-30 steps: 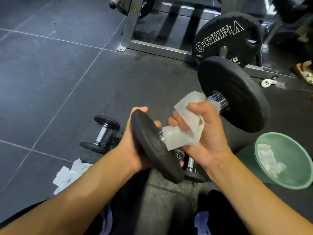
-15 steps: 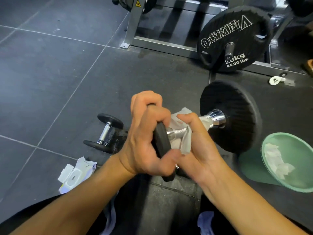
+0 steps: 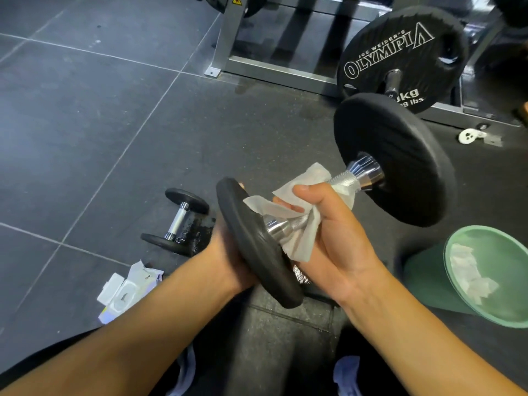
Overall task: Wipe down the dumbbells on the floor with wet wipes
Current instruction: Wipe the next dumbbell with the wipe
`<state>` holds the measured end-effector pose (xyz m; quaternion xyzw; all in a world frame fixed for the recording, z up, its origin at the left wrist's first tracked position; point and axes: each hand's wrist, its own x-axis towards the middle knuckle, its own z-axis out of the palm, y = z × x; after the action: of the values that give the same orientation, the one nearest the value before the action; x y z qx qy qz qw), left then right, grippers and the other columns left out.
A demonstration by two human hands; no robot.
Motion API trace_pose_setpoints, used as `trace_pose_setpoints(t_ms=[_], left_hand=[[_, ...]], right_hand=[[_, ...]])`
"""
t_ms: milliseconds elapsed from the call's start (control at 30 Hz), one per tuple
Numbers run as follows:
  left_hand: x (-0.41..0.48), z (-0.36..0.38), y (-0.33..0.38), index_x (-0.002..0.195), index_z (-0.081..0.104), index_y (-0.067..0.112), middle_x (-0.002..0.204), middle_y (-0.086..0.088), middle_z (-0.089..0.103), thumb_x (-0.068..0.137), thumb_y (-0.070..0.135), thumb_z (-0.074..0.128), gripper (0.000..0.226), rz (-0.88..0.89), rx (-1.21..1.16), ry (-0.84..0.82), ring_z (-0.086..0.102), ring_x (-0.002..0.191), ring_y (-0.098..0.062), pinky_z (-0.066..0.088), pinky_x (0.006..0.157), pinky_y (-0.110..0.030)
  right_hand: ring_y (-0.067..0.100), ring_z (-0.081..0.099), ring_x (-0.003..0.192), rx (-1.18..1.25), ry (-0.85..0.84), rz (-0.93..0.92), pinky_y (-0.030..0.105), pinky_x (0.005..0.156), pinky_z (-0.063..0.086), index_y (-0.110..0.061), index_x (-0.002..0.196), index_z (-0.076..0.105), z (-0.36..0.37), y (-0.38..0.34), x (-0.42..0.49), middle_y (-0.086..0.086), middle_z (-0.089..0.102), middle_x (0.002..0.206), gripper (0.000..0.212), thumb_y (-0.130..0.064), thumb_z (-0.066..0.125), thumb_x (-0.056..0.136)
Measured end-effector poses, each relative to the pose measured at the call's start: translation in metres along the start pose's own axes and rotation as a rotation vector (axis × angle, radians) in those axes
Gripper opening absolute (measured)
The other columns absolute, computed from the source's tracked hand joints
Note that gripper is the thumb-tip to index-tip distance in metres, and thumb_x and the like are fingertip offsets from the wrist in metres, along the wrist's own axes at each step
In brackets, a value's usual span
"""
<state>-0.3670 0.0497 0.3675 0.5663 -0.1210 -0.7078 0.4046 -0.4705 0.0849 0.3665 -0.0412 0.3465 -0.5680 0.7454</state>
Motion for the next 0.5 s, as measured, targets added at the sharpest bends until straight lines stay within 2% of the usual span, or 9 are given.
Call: trace_pose_setpoints(t_ms=[33,100,200,233,300,333,400,433,500], left_hand=[[0.002,0.003,0.004,0.078,0.061,0.012,0.025,0.007,0.037,0.112,0.029,0.034,0.046,0.022,-0.012,-0.084,0.039,0.018,-0.011,0.033,0.028,-0.018],[0.013,-0.003,0.01,0.063,0.045,0.024,0.046,0.004,0.032,0.099,0.046,0.048,0.042,0.258,-0.023,-0.278,0.037,0.04,-0.017,0.037,0.045,-0.026],[0.029,-0.02,0.017,0.08,0.04,0.013,0.077,-0.017,0.034,0.093,0.048,0.048,0.038,1.1,0.431,-0.445,0.036,0.07,-0.025,0.036,0.067,-0.038],[0.03,-0.022,0.015,0.085,0.042,0.011,0.084,-0.014,0.035,0.094,0.057,0.047,0.047,1.392,0.587,-0.486,0.038,0.076,-0.027,0.036,0.072,-0.04],[0.028,-0.027,0.015,0.089,0.045,0.012,0.093,-0.007,0.037,0.091,0.069,0.041,0.058,1.739,0.717,-0.55,0.041,0.081,-0.029,0.036,0.076,-0.042],[0.029,-0.027,0.016,0.089,0.045,0.012,0.094,-0.005,0.037,0.09,0.071,0.042,0.058,1.772,0.732,-0.546,0.041,0.081,-0.03,0.036,0.077,-0.043],[0.033,-0.026,0.014,0.088,0.044,0.013,0.09,-0.011,0.036,0.093,0.064,0.045,0.051,1.604,0.696,-0.481,0.04,0.079,-0.029,0.035,0.076,-0.041],[0.029,-0.021,0.015,0.085,0.043,0.013,0.084,-0.016,0.036,0.094,0.056,0.049,0.044,1.422,0.638,-0.411,0.038,0.076,-0.028,0.035,0.074,-0.041],[0.021,-0.011,0.019,0.071,0.047,0.012,0.071,-0.017,0.039,0.092,0.051,0.046,0.044,0.84,0.422,-0.302,0.041,0.065,-0.029,0.037,0.066,-0.042]], right_hand=[[0.029,0.074,0.097,0.036,0.006,-0.001,0.037,0.09,0.06,0.006,0.129,0.052,-0.001,0.002,0.004,0.022,0.07,0.106,0.052,-0.018,0.059,0.084],[0.032,0.066,0.116,0.074,-0.032,0.022,0.04,0.103,0.052,0.012,0.141,0.047,0.002,0.004,0.004,0.022,0.065,0.128,0.063,-0.022,0.057,0.089],[0.028,0.069,0.1,0.112,-0.06,0.058,0.037,0.09,0.056,0.004,0.125,0.057,-0.001,0.008,0.005,0.017,0.068,0.11,0.046,-0.026,0.056,0.091],[0.027,0.068,0.1,0.12,-0.079,0.085,0.037,0.091,0.054,0.002,0.123,0.058,-0.002,0.009,0.005,0.017,0.067,0.108,0.043,-0.027,0.056,0.091],[0.028,0.064,0.111,0.135,-0.098,0.126,0.04,0.103,0.045,0.001,0.127,0.058,-0.002,0.011,0.005,0.018,0.065,0.116,0.046,-0.028,0.058,0.092],[0.029,0.061,0.115,0.131,-0.09,0.133,0.041,0.107,0.042,0.001,0.13,0.058,-0.002,0.011,0.005,0.019,0.063,0.119,0.048,-0.028,0.058,0.091],[0.029,0.062,0.112,0.116,-0.062,0.105,0.041,0.104,0.045,0.001,0.132,0.056,-0.001,0.011,0.005,0.019,0.062,0.119,0.05,-0.028,0.058,0.091],[0.029,0.064,0.107,0.111,-0.059,0.082,0.041,0.099,0.049,0.0,0.132,0.056,-0.001,0.011,0.005,0.019,0.063,0.116,0.049,-0.027,0.057,0.091],[0.028,0.067,0.096,0.115,-0.055,0.035,0.041,0.088,0.055,-0.004,0.124,0.058,-0.004,0.01,0.006,0.017,0.065,0.105,0.038,-0.025,0.057,0.092]])
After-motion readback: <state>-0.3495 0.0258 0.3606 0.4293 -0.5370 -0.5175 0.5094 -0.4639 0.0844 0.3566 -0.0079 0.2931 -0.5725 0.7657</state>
